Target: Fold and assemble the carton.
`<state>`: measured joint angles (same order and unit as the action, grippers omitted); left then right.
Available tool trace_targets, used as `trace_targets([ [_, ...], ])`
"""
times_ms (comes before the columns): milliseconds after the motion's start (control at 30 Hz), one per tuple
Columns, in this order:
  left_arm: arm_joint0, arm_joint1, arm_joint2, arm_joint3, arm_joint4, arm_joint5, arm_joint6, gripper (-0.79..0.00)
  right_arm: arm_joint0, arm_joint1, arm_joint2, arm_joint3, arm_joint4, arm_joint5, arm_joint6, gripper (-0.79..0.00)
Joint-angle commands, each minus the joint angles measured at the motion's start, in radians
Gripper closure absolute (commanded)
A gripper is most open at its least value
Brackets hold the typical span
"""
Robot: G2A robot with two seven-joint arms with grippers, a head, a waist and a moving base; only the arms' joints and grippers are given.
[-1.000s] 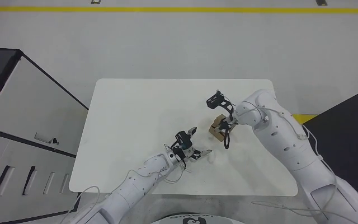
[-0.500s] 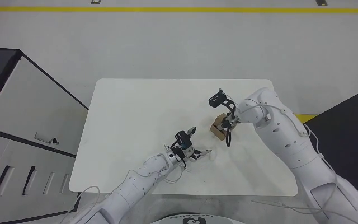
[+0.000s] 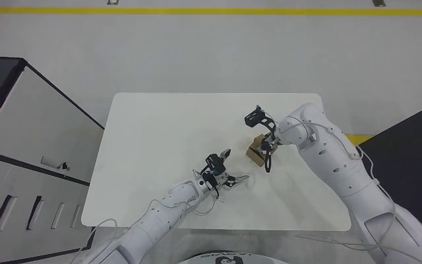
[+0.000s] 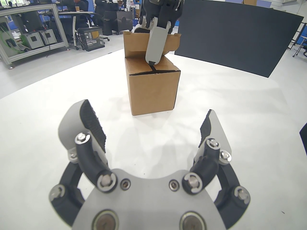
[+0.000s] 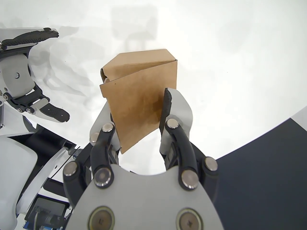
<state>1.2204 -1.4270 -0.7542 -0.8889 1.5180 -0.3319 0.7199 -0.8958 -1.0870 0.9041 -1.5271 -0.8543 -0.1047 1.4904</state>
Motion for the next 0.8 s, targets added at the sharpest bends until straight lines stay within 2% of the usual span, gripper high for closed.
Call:
trace_targets([
  [0,0.0,0.0,0.0,0.001,0.0,-0.001,0.001,-0.785,0.001,-0.001,-0.004,-0.004,-0.005,-0.001,0.0,-0.345],
  [200,-0.001,0.0,0.0,0.002,0.001,-0.003,0.002,-0.785,0.001,-0.002,-0.016,-0.02,-0.029,0.004,0.003,-0.317],
  [333,-0.003,0.001,-0.001,0.003,0.002,-0.004,0.002,-0.785,-0.001,-0.003,-0.02,-0.03,-0.034,0.007,0.005,-0.348],
  [767,-0.003,0.0,0.001,0.004,0.002,-0.004,0.002,-0.785,-0.009,-0.001,-0.012,-0.055,-0.043,0.002,0.005,-0.372],
])
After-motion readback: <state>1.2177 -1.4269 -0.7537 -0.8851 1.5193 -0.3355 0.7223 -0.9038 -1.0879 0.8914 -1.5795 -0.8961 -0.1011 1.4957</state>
